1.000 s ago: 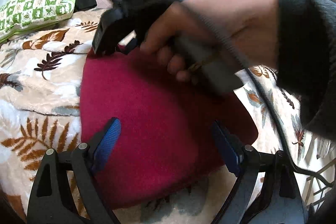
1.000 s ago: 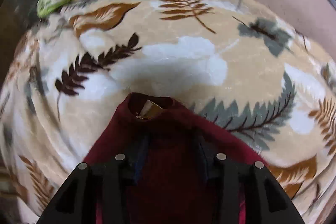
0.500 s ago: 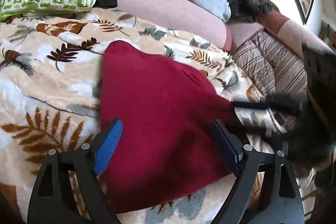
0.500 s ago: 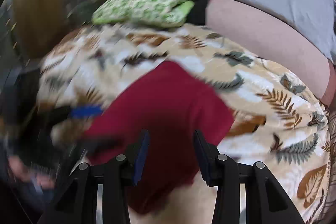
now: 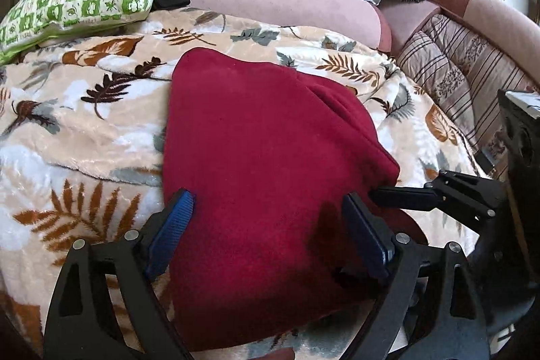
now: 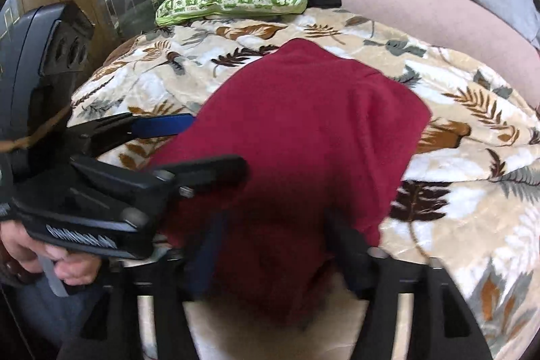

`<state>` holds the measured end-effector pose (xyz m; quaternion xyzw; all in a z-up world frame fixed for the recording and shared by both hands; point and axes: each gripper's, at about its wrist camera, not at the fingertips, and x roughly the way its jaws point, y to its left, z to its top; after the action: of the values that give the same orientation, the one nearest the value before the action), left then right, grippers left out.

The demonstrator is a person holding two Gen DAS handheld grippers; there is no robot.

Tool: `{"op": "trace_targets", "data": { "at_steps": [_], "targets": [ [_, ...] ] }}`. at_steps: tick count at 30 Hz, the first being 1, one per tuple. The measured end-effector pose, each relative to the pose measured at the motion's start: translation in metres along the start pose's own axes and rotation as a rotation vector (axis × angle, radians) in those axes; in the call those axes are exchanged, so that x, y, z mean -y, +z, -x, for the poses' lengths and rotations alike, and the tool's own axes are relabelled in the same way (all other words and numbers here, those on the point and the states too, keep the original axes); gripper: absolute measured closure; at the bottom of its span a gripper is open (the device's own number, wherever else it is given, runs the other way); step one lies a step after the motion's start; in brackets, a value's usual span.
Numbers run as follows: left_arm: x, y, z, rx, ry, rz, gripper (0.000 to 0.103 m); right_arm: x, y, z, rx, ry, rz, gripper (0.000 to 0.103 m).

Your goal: Fold small clothes

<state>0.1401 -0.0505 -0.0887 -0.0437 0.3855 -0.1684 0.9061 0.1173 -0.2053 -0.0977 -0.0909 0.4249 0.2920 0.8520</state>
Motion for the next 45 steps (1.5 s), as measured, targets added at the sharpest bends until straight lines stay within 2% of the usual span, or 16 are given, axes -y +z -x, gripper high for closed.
{"op": "trace_targets", "data": {
  "at_steps": [4,8,11,12,15,22,25,29,32,45],
  "targets": [
    [0.002,0.0,0.0,0.005,0.016,-0.011,0.013,-0.011,0.003,-0.002,-0.029,-0.059,0.025,0.026],
    [-0.001,0.0,0.002,0.023,0.006,0.01,0.013,-0.007,0.003,0.001,-0.004,-0.042,-0.012,0.024],
    [-0.007,0.0,0.004,0.037,-0.017,0.043,0.013,-0.008,0.004,-0.001,0.012,0.007,-0.021,0.009],
    [-0.008,0.0,0.004,0.04,-0.022,0.052,0.013,-0.011,0.004,-0.003,0.001,0.035,-0.004,0.0],
    [-0.012,0.001,0.005,0.052,-0.032,0.093,0.013,-0.022,0.001,-0.01,-0.033,0.016,0.059,0.0],
    [-0.013,0.003,0.0,0.015,0.005,0.095,0.013,-0.022,0.001,-0.014,-0.044,0.015,0.049,0.0],
    [-0.019,0.002,-0.004,-0.012,0.018,0.12,0.013,-0.023,0.001,-0.018,-0.063,0.014,0.059,0.0],
    [-0.028,0.001,-0.009,-0.051,0.008,0.168,0.013,-0.014,0.0,-0.019,-0.059,0.065,0.024,0.0],
    [-0.038,-0.002,-0.018,-0.122,-0.034,0.233,0.012,-0.012,-0.001,-0.02,-0.057,0.074,0.019,0.0],
    [-0.038,-0.003,-0.018,-0.127,-0.045,0.244,0.011,-0.012,-0.001,-0.021,-0.058,0.078,0.025,0.0]
  ]
}}
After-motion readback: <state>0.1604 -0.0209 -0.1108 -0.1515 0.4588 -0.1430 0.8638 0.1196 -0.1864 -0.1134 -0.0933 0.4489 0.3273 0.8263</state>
